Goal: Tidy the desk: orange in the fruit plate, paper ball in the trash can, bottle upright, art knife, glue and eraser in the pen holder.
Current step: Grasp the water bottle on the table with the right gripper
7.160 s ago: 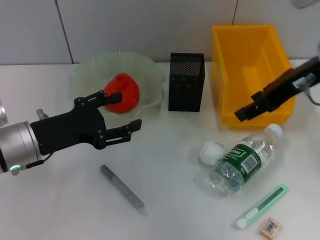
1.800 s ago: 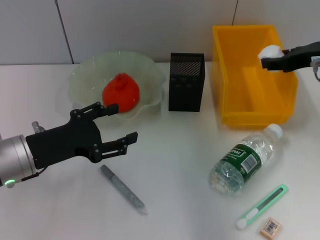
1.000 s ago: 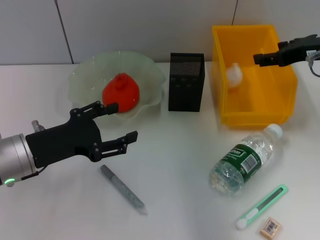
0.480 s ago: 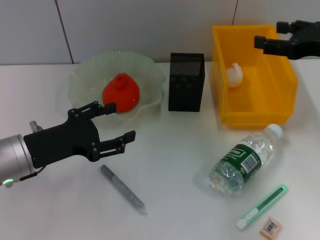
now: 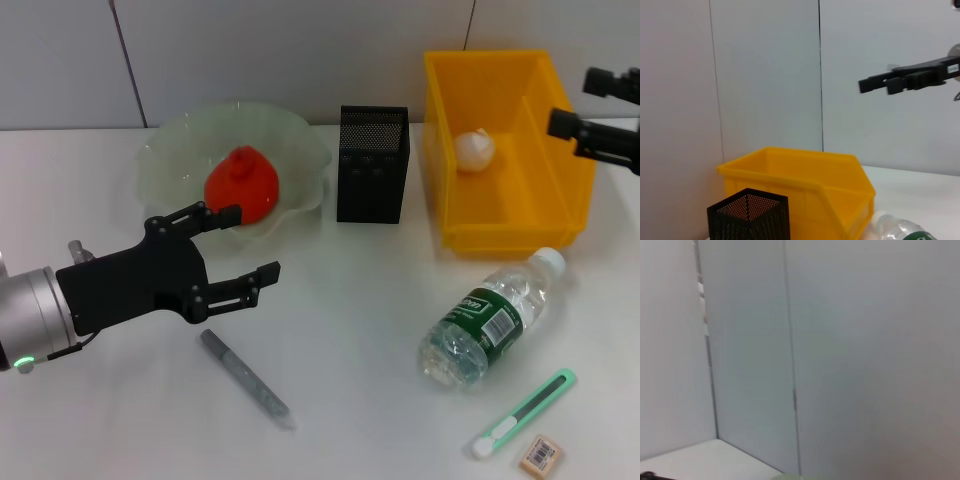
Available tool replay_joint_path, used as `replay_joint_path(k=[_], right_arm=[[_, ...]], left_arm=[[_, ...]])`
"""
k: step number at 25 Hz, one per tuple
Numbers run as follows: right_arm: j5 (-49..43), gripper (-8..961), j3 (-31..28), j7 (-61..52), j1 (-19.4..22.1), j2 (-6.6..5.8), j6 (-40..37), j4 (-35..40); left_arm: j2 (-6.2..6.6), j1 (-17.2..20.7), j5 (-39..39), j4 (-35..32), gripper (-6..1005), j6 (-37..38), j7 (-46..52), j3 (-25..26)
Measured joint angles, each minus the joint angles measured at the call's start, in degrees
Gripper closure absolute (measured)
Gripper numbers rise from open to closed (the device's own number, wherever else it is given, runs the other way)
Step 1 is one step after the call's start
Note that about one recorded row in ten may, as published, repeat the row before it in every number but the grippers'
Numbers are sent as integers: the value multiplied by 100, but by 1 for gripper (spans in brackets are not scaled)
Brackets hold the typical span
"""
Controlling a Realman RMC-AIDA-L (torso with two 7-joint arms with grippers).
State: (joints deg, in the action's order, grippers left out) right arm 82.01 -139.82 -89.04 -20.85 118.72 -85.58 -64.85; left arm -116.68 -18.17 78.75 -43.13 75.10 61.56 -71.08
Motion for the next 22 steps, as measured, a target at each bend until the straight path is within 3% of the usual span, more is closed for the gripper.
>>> replay_joint_path(k=[6, 12, 16, 22], right_arm=[[28, 169, -441, 601, 161, -41, -665, 415], [-14, 170, -620, 914, 304, -82, -782, 835], [-172, 170, -650, 881, 325, -139, -597, 1063], [-1037, 170, -627, -251, 126, -179, 131, 1048]], left_arm=[[-12, -3, 0, -4, 170, 25, 23, -3], [-29, -3, 0, -12, 170, 49, 68, -16], [-31, -17, 0, -12, 170, 46, 68, -19], [-45, -73, 103, -3, 170, 24, 86, -3]])
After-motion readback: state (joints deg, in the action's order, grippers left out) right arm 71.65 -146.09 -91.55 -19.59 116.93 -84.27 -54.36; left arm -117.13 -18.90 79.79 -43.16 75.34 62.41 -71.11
